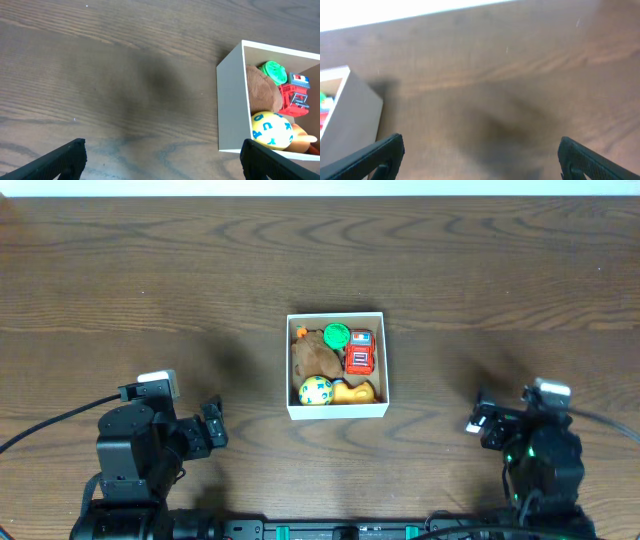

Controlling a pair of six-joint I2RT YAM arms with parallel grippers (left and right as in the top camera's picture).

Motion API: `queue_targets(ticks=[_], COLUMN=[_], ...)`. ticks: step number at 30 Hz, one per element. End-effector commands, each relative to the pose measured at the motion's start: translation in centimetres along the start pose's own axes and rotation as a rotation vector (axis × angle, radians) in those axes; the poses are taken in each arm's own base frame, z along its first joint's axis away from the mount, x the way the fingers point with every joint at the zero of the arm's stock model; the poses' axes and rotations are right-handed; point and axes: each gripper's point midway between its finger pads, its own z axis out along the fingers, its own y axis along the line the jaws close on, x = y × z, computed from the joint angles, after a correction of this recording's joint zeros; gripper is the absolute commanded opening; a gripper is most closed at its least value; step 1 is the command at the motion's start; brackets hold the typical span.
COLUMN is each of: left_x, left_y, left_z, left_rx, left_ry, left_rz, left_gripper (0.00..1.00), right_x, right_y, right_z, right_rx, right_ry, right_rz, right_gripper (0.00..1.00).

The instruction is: Pack container

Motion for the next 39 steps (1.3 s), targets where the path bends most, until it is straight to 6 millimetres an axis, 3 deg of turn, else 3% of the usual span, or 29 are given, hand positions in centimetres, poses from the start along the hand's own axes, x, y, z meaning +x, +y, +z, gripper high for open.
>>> queue_targets(ticks=[1, 6, 10, 14, 39], left_x=[0.0, 0.0, 0.0, 0.0, 0.0], left_y=[-0.1, -0.1, -0.1, -0.1, -0.1], left_z=[0.0, 0.0, 0.0, 0.0, 0.0], left_rx=[0.006, 0.006, 0.006, 0.006, 0.006], left_ry=[0.0, 0.0, 0.0, 0.0, 0.0], left_rz=[-0.003, -0.003, -0.003, -0.003, -0.003], left_gripper=[0.98, 0.98, 0.98, 0.98, 0.98], right_x=[0.3, -0.3, 0.4, 1.5, 1.5], right_y=[-0.1, 0.2, 0.9, 2.7, 2.7], right_z=[0.2, 1.6, 2.7, 2.7, 2.7], right_rx=[-0.019, -0.041, -0.086, -0.181, -0.182], right_ry=[-0.088, -0.275, -0.353, -0.321, -0.321], right_rz=[-0.066, -0.102, -0.121, -0.246, -0.243], right_gripper=[0.99, 0.99, 0.99, 0.99, 0.99])
